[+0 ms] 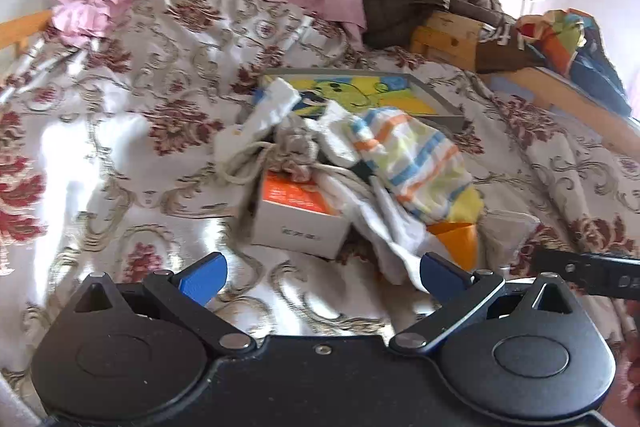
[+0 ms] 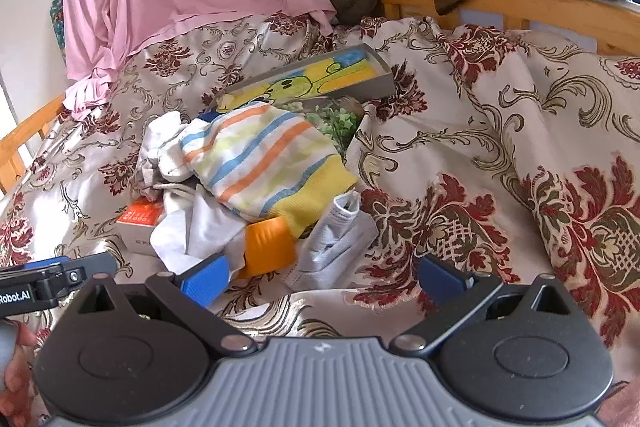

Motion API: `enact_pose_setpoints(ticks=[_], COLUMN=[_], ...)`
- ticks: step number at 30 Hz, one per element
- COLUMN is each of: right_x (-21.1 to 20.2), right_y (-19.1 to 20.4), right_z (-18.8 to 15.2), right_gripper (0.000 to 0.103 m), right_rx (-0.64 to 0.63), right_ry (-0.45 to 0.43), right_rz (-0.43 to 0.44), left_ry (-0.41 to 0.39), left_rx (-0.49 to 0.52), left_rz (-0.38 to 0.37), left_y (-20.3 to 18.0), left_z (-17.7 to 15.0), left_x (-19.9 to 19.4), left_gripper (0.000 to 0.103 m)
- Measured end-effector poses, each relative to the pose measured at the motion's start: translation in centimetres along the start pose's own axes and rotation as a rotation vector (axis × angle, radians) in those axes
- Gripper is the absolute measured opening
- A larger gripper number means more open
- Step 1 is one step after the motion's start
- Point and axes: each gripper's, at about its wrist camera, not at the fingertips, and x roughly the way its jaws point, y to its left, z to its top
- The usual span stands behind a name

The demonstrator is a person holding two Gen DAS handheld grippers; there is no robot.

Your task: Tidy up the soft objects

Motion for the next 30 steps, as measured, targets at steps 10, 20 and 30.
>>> enact_pose_setpoints(ticks=[10, 20, 30], right_x=[3.7, 5.8, 6.8], right_y=[-2.4, -1.7, -2.4], right_z=[2.5, 2.3, 2.0], right_gripper=[0.103, 0.088, 0.057], right_rx=[0.066, 0.022, 0.068], right_ry=[0.088, 0.069, 0.08], right_rz=[0.009, 0.099, 0.092], left_ry=[0.083, 0.209, 0.267], left_rx=[-0.032, -0.201, -0.198], left_rz=[-0.072, -0.076, -0.088], left_y=[-1.4, -0.4, -0.9], left_z=[1.4, 2.0, 2.0], left_x=[3.5, 8.2, 9.9], left_gripper=[0.102, 0.101, 0.086])
